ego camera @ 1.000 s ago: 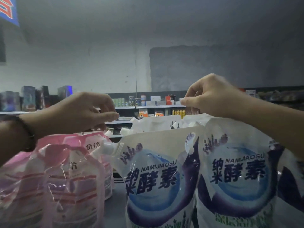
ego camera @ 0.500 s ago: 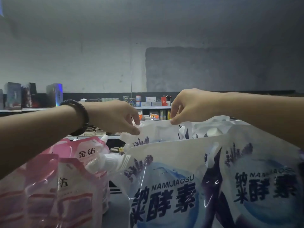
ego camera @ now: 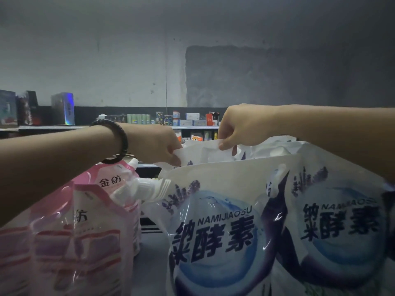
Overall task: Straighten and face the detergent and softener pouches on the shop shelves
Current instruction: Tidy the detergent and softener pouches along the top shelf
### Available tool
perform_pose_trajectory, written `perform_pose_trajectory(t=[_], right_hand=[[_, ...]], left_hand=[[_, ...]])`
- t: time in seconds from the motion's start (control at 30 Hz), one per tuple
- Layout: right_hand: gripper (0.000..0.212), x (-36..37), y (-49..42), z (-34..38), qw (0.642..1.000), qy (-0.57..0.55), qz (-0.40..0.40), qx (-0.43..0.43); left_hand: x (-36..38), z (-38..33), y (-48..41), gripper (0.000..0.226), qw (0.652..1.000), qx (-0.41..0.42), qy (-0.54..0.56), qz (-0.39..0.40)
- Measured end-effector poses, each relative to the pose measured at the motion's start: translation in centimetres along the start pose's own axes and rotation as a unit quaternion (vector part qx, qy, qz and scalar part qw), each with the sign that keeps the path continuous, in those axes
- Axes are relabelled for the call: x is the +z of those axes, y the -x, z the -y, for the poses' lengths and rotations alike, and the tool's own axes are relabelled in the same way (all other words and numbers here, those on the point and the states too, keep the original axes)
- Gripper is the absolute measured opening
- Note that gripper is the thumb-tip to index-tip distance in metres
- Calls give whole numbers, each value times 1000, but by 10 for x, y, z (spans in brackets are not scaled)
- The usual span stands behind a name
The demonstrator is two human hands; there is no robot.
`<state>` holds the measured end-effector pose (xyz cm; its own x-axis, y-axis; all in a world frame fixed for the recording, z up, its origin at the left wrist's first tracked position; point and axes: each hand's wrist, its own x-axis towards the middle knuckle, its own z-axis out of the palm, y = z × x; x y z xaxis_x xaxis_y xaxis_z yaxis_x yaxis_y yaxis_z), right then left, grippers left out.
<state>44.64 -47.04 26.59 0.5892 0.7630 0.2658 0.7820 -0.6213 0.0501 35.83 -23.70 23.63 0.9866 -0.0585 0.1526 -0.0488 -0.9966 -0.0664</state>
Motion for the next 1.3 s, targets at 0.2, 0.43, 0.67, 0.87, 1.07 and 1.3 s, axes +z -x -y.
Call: perform_pose_trajectory(t=[0.2,0.43,0.67,0.87,1.07,1.3], right_hand=[[13,-3,7,0,1000,-17,2,6],[11,-10,17,-5,999,-30,15,3],[7,-15,26,-8,999,-42,18,-4],[9,-20,34,-8,999,-39,37,-3],[10,-24,37,-9,998,-46,53,-8],[9,-14,32,-15,997,-71,28,-17]], left_hand=[[-4,-4,7,17,997,-12,75,25],[-10,-13,13,16,996,-21,82,18],[-19,-24,23,17,996,-30,79,29],[-26,-32,30,18,994,-39,84,54],[-31,-35,32,20,992,-47,95,75],[-23,-31,28,18,992,-60,88,62]])
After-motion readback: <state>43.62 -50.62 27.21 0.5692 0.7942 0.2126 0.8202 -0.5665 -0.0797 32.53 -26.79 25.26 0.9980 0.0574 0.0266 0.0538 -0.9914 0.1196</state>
